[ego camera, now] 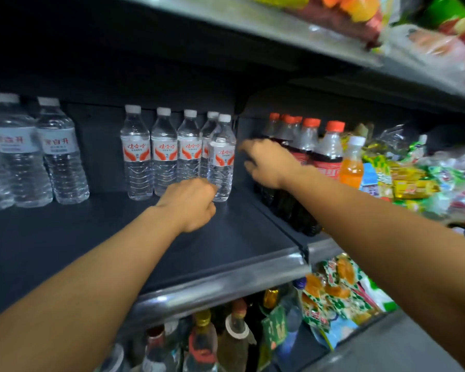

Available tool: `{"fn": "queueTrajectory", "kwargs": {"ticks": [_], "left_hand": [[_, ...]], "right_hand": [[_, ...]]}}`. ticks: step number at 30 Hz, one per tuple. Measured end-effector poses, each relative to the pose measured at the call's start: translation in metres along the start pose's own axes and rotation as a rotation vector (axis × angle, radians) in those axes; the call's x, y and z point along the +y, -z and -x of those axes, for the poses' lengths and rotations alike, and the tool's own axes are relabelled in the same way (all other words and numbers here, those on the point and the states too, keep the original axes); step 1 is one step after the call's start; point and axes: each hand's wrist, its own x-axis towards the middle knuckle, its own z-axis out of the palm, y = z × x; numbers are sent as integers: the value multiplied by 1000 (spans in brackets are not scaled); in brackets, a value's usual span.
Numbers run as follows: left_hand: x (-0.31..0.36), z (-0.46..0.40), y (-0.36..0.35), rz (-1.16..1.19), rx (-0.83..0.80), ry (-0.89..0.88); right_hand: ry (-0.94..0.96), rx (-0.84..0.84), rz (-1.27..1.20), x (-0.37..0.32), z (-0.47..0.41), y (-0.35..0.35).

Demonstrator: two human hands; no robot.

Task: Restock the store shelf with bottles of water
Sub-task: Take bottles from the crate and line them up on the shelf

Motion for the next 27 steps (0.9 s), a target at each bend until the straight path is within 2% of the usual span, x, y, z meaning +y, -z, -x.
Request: {"fn": "queueTrajectory", "kwargs": {"ticks": [8,14,22,27], "left_hand": [[97,87,40,110,-23,-92],[184,162,26,213,-80,-189],[298,233,-35,307,-277,-350],[360,253,-73,349,-411,-429]], "right_hand": [[-60,-97,-39,-29,184,26],[-159,-197,-51,-42,322,34],[-501,-464,-149,-21,502,-10],[-687,-600,-220,-1,575,-48]]}}
